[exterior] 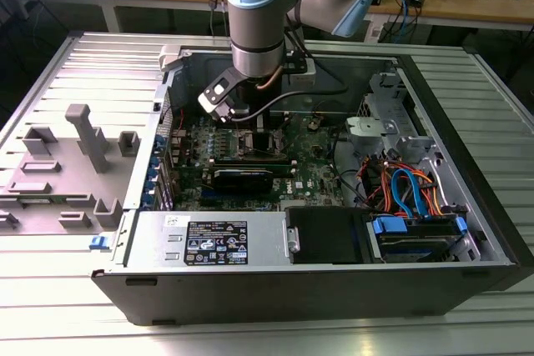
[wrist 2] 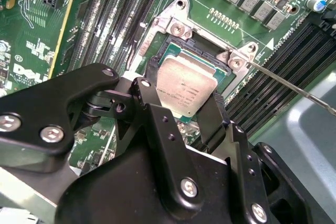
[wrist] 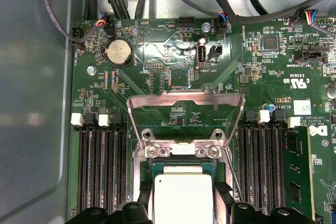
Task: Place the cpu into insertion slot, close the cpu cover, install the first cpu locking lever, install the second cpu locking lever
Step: 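Place the cpu into insertion slot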
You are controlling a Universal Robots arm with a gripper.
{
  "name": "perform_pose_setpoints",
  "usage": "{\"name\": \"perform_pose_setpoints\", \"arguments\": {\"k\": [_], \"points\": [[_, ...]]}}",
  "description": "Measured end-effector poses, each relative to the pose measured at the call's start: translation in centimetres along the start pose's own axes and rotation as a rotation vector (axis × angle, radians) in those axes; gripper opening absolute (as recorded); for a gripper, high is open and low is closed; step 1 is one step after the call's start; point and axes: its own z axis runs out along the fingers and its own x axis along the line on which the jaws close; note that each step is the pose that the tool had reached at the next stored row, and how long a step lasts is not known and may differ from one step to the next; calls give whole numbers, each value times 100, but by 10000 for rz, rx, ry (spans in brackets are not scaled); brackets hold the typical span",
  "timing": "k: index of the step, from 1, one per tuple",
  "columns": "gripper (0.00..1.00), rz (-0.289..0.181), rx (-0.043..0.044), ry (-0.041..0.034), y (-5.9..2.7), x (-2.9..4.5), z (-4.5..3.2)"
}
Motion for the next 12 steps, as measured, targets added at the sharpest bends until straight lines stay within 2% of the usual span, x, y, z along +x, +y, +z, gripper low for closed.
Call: {"name": "perform_pose_setpoints", "arguments": {"k": [10,11,12], "points": [[54,40,1,8,0,-3,3],[54,42,0,20,0,-2,6],[54,45,-1,69,0,-2,11]]}}
